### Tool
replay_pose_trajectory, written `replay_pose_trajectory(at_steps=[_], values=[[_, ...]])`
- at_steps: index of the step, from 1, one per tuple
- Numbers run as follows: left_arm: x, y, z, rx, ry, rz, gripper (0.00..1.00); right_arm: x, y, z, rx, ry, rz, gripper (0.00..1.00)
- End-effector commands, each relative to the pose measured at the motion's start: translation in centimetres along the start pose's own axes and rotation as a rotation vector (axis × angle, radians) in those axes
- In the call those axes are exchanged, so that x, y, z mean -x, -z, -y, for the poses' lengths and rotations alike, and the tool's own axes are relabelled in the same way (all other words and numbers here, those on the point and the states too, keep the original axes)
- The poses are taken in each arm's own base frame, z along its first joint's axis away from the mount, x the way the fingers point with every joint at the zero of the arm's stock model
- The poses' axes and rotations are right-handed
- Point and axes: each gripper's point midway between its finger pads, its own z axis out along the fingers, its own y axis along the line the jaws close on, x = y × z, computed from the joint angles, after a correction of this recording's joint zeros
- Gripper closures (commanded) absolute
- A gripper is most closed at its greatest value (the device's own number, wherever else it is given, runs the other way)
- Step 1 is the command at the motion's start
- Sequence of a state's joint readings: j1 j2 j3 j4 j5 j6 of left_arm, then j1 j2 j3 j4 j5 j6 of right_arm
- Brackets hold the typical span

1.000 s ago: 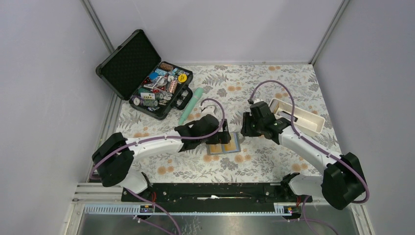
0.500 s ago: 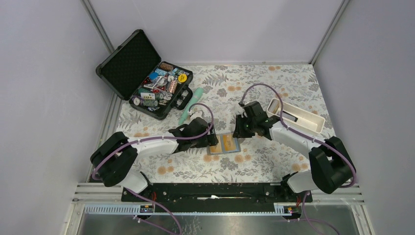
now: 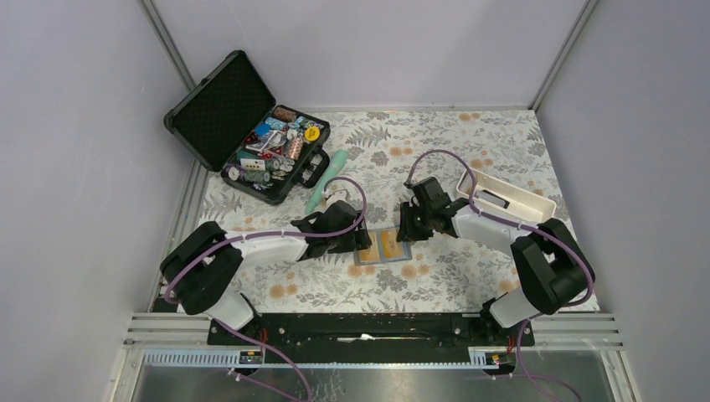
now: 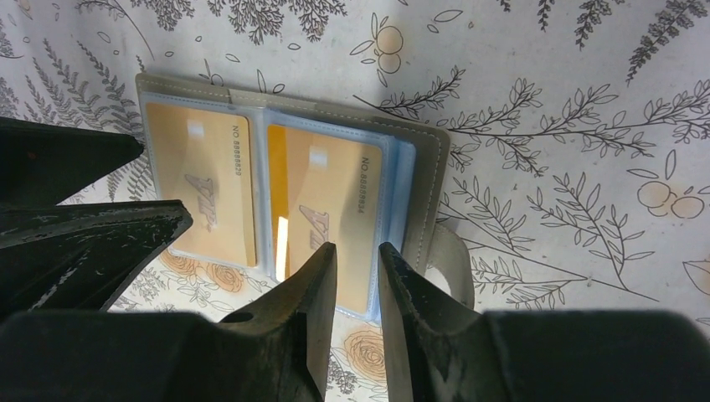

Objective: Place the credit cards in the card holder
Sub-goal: Insert the credit card into the card holder.

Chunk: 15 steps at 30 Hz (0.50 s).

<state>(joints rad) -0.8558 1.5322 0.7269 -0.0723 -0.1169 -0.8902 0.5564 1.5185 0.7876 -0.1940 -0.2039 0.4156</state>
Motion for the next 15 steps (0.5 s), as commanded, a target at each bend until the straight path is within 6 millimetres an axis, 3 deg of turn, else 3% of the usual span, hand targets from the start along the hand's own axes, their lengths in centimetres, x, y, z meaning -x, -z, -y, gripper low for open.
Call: replay_pose_trajectory(at_steps=[1, 13, 15], values=[[0.59, -0.38, 0.71, -0.022, 0.009, 0.014, 0.31, -0.25, -0.58, -0.07, 0.009, 0.02, -0.008, 0.69], [0.0, -1.07, 0.43, -0.015, 0.013, -0.006, 0.41, -0.61, -1.16, 0.09, 0.01, 0.015, -0.025, 0.72], [-0.05, -1.16, 0.43, -0.015, 0.013, -0.008, 0.46, -0.62, -1.07, -0.17, 0.021, 0.015, -0.027, 0.74]])
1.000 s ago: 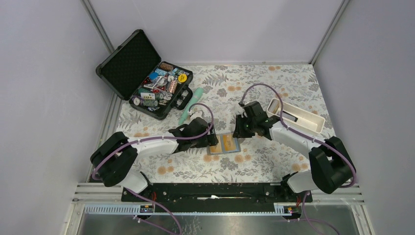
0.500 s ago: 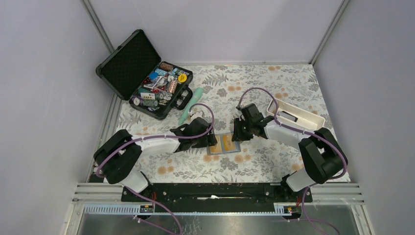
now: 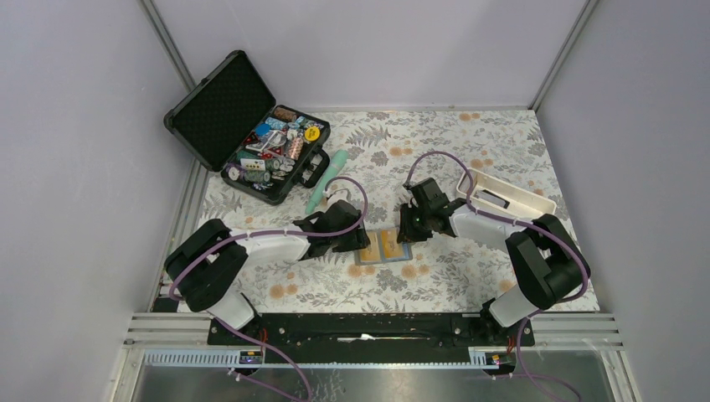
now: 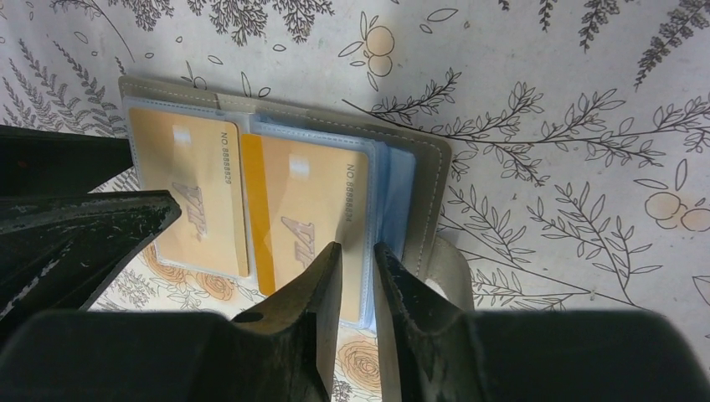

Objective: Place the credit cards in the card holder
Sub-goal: Insert the credit card into the card holder.

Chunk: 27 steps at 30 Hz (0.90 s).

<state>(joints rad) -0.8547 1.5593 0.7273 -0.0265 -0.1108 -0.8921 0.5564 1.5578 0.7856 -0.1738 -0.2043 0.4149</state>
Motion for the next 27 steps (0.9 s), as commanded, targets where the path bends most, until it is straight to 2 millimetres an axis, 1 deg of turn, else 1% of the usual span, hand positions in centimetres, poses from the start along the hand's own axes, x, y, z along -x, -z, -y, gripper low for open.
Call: replay_pose_trajectory(at_steps=[1, 5, 10, 19, 27], values=[[-0.2, -0.5, 0.0, 0.003, 0.01, -0.017, 0.47, -0.2, 0.0, -0.7, 0.036, 0.017, -0.006, 0.74], [-0.6, -0.7, -0.1, 0.003, 0.015, -0.026, 0.51, 0.0, 0.5, -1.4, 0.064, 0.013, 0.005, 0.78], [-0.7, -0.8, -0.3, 0.004, 0.018, -0.028, 0.53, 0.3, 1.0, -2.3, 0.104, 0.007, 0.009, 0.8], [-0.9, -0.7, -0.5, 0.005, 0.019, -0.031, 0.55, 0.1, 0.9, -2.7, 0.128, -0.005, -0.001, 0.81], [-1.2, -0.8, -0.6, 0.007, 0.02, -0.039, 0.59, 0.8, 1.9, -4.8, 0.227, -0.024, 0.031, 0.83]])
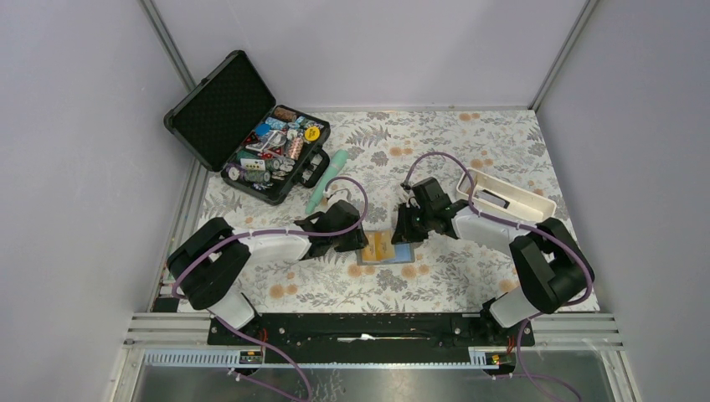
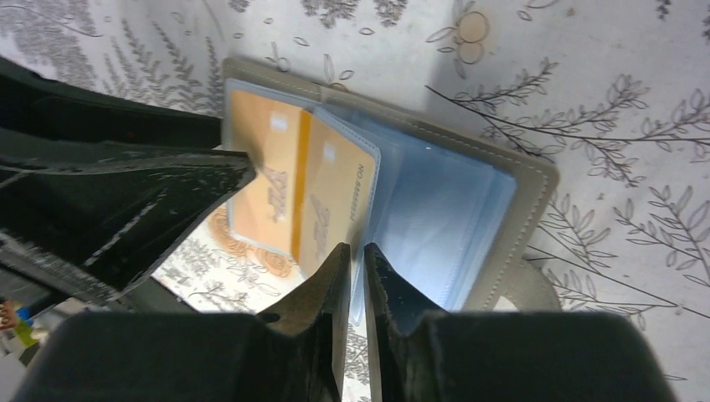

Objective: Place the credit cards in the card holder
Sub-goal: Insert the credit card into the card holder.

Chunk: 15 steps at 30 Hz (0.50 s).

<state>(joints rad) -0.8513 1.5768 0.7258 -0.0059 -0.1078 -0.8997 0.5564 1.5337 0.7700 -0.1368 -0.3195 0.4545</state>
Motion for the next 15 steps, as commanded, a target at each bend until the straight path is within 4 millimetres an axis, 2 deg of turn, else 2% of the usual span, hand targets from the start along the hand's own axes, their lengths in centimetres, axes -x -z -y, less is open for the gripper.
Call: replay_pose_trajectory(at_steps=[1, 15], values=[[-1.1, -0.3, -0.6, 0.008, 0.011, -0.039, 0.59, 1.1, 1.1, -2.8, 0.112, 0.006, 0.045, 0.83], [-0.8, -0.4, 0.0, -0.015, 0.017, -0.028, 0.6, 1.3, 1.2, -4.6, 0.179, 0.009, 0.047, 0.83]])
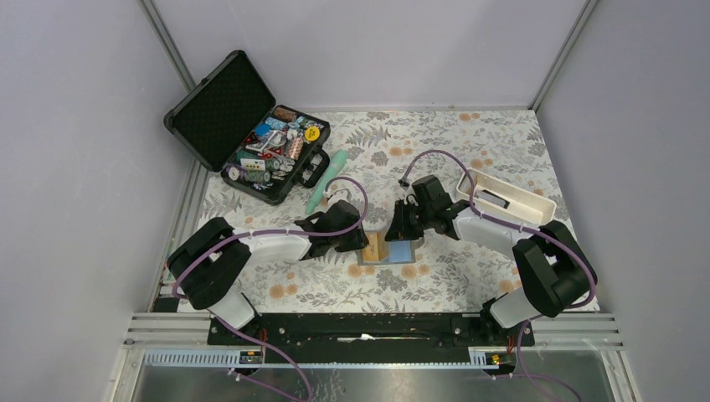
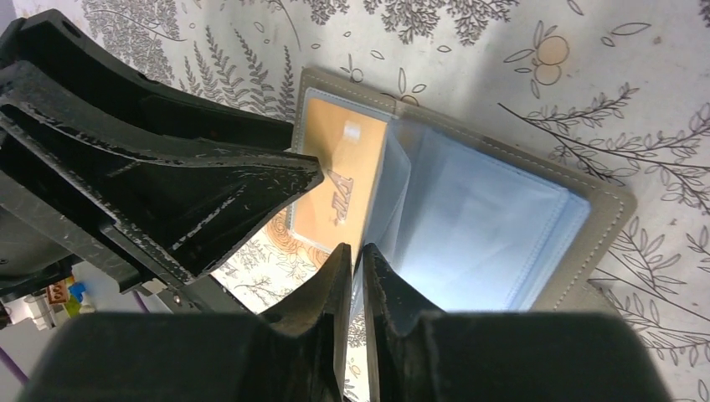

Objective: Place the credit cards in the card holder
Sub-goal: Insert the credit card into the card holder.

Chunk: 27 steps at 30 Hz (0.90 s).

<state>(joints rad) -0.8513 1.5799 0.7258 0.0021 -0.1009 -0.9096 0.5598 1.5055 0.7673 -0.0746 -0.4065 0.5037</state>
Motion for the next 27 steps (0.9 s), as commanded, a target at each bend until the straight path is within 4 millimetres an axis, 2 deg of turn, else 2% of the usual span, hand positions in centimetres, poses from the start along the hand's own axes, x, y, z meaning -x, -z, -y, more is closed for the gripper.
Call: replay_pose_trajectory(at_steps=[1, 13, 21, 27], values=[[-0.8, -0.3, -0.2, -0.008, 0.007, -0.025, 0.6, 0.5, 0.3, -2.1, 0.065, 0.028, 0.02, 0.82], [-0.5, 0.1, -0.2, -0.011, 0.004, -0.009, 0.59, 0.2, -0.5, -4.0, 0.101, 0.06, 0.003, 0.71], [-0.3, 0.3, -0.2, -0.023, 0.011, -0.001, 0.59, -0.2, -1.1, -3.9, 0.092, 0.057, -0.013, 0.65], [0.1, 1.0, -0.5, -0.022, 0.019, 0.026, 0.58, 0.1, -1.6, -4.4, 0.108, 0.072, 0.004, 0.62]])
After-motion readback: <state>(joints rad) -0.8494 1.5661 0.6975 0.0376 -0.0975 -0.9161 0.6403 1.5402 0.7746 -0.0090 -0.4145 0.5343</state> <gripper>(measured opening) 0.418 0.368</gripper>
